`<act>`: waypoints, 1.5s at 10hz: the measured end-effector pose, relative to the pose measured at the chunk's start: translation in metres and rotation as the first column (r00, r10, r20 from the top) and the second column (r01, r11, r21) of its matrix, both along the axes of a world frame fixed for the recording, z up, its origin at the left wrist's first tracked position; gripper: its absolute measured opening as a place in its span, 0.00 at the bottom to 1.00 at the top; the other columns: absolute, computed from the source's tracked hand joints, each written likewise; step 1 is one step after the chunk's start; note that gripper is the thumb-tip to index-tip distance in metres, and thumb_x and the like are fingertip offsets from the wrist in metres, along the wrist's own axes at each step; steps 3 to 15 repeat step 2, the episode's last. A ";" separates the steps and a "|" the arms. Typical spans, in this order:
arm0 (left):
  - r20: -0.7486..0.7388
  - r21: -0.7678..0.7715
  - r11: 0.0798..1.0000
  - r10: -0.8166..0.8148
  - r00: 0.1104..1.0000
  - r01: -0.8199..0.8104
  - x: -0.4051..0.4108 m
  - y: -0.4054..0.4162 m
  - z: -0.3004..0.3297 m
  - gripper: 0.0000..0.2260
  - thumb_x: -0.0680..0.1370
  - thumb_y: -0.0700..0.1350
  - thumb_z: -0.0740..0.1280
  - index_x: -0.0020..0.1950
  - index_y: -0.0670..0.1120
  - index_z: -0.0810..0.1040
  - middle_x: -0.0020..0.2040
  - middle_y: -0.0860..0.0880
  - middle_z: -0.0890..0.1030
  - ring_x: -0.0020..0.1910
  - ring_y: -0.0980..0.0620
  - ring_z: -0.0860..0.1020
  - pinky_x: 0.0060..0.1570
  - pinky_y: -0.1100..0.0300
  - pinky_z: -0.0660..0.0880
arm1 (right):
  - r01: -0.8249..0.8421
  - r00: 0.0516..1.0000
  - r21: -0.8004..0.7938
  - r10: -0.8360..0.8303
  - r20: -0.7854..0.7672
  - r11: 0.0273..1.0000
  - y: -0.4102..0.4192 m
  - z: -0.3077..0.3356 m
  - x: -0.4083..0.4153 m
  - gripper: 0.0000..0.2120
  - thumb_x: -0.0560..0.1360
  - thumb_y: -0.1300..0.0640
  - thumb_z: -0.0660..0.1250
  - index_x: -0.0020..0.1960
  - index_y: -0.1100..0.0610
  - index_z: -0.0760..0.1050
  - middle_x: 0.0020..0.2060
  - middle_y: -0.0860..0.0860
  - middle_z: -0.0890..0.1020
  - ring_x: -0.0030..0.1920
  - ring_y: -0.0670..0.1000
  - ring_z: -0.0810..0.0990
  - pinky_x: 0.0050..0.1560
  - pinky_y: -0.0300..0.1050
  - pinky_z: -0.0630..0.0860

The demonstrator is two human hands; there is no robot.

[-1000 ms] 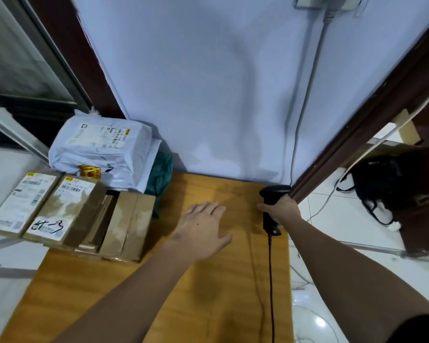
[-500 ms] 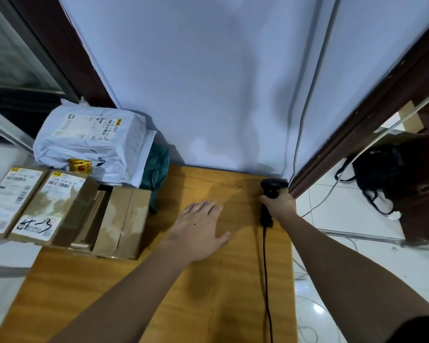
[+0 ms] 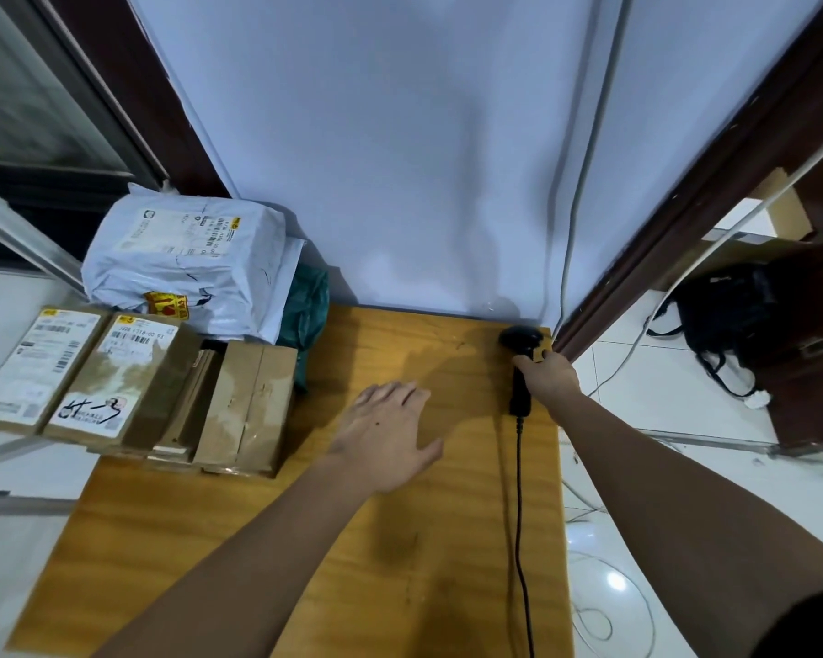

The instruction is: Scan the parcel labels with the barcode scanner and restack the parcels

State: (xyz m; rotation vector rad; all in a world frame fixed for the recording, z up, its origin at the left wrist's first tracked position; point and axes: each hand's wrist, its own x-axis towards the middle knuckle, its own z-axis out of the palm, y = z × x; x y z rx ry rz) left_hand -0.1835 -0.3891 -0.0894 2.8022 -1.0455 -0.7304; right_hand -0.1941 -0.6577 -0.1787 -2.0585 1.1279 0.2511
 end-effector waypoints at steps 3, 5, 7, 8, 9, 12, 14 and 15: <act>0.013 -0.025 1.000 -0.004 1.000 0.005 -0.003 0.007 0.037 0.35 0.81 0.66 0.56 0.83 0.51 0.57 0.84 0.50 0.58 0.82 0.49 0.56 0.80 0.48 0.53 | -0.119 0.993 -0.084 0.119 -0.001 0.989 0.007 0.059 -0.042 0.27 0.80 0.46 0.65 0.73 0.61 0.71 0.64 0.59 0.79 0.60 0.59 0.77 0.54 0.48 0.74; 0.013 -0.025 1.000 -0.004 1.000 0.005 -0.003 0.007 0.037 0.35 0.81 0.66 0.56 0.83 0.51 0.57 0.84 0.50 0.58 0.82 0.49 0.56 0.80 0.48 0.53 | -0.119 0.993 -0.084 0.119 -0.001 0.989 0.007 0.059 -0.042 0.27 0.80 0.46 0.65 0.73 0.61 0.71 0.64 0.59 0.79 0.60 0.59 0.77 0.54 0.48 0.74; 0.013 -0.025 1.000 -0.004 1.000 0.005 -0.003 0.007 0.037 0.35 0.81 0.66 0.56 0.83 0.51 0.57 0.84 0.50 0.58 0.82 0.49 0.56 0.80 0.48 0.53 | -0.119 0.993 -0.084 0.119 -0.001 0.989 0.007 0.059 -0.042 0.27 0.80 0.46 0.65 0.73 0.61 0.71 0.64 0.59 0.79 0.60 0.59 0.77 0.54 0.48 0.74; 0.013 -0.025 1.000 -0.004 1.000 0.005 -0.003 0.007 0.037 0.35 0.81 0.66 0.56 0.83 0.51 0.57 0.84 0.50 0.58 0.82 0.49 0.56 0.80 0.48 0.53 | -0.119 0.993 -0.084 0.119 -0.001 0.989 0.007 0.059 -0.042 0.27 0.80 0.46 0.65 0.73 0.61 0.71 0.64 0.59 0.79 0.60 0.59 0.77 0.54 0.48 0.74; 0.013 -0.025 1.000 -0.004 1.000 0.005 -0.003 0.007 0.037 0.35 0.81 0.66 0.56 0.83 0.51 0.57 0.84 0.50 0.58 0.82 0.49 0.56 0.80 0.48 0.53 | -0.119 0.993 -0.084 0.119 -0.001 0.989 0.007 0.059 -0.042 0.27 0.80 0.46 0.65 0.73 0.61 0.71 0.64 0.59 0.79 0.60 0.59 0.77 0.54 0.48 0.74; 0.013 -0.025 1.000 -0.004 1.000 0.005 -0.003 0.007 0.037 0.35 0.81 0.66 0.56 0.83 0.51 0.57 0.84 0.50 0.58 0.82 0.49 0.56 0.80 0.48 0.53 | -0.119 0.993 -0.084 0.119 -0.001 0.989 0.007 0.059 -0.042 0.27 0.80 0.46 0.65 0.73 0.61 0.71 0.64 0.59 0.79 0.60 0.59 0.77 0.54 0.48 0.74; 0.013 -0.025 1.000 -0.004 1.000 0.005 -0.003 0.007 0.037 0.35 0.81 0.66 0.56 0.83 0.51 0.57 0.84 0.50 0.58 0.82 0.49 0.56 0.80 0.48 0.53 | -0.119 0.993 -0.084 0.119 -0.001 0.989 0.007 0.059 -0.042 0.27 0.80 0.46 0.65 0.73 0.61 0.71 0.64 0.59 0.79 0.60 0.59 0.77 0.54 0.48 0.74; 0.013 -0.025 1.000 -0.004 1.000 0.005 -0.003 0.007 0.037 0.35 0.81 0.66 0.56 0.83 0.51 0.57 0.84 0.50 0.58 0.82 0.49 0.56 0.80 0.48 0.53 | -0.119 0.993 -0.084 0.119 -0.001 0.989 0.007 0.059 -0.042 0.27 0.80 0.46 0.65 0.73 0.61 0.71 0.64 0.59 0.79 0.60 0.59 0.77 0.54 0.48 0.74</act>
